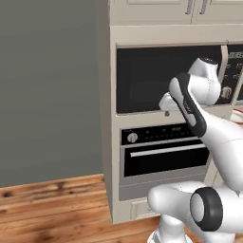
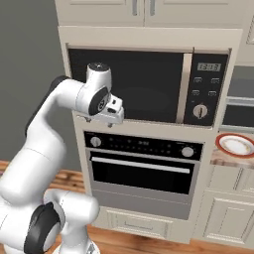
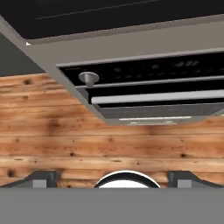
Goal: Take the baked cake out of the oven and place it on the plate for cooling. Then close the oven door.
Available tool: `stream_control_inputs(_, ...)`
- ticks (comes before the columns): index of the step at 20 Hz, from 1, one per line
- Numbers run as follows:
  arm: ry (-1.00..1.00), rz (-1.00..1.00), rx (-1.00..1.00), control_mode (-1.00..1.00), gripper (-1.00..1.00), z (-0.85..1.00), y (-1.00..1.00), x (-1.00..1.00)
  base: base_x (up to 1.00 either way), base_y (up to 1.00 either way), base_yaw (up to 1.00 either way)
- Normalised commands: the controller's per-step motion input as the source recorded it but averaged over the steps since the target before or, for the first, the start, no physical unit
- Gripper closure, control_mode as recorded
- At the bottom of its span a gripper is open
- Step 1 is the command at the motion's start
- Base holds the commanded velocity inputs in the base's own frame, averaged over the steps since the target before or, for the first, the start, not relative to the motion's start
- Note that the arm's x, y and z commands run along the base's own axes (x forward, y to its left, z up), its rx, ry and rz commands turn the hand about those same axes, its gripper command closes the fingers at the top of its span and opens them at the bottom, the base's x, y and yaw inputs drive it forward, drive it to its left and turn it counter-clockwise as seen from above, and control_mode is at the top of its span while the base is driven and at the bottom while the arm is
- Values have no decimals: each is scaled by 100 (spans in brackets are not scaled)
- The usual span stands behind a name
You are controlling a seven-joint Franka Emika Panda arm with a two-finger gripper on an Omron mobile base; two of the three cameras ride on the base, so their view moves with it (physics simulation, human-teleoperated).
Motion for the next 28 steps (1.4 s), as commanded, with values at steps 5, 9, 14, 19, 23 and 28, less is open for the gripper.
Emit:
stream_control_inputs(5,0,0,39,-100,-100,-64,-100,-4,0,0,0)
stream_control_inputs(9,0,-7,42,-100,-100,-72,-100,-8,0,0,0)
stream_control_inputs(14,-1,-16,44,-100,-100,-76,-100,-22,0,0,0)
stream_control_inputs(19,0,-25,38,-100,-100,-56,-100,-20,0,0,0)
stream_control_inputs(23,0,-30,30,-100,-100,-58,-97,-9,0,0,0)
stream_control_inputs(28,0,-28,31,-100,-100,-50,-88,1,0,0,0)
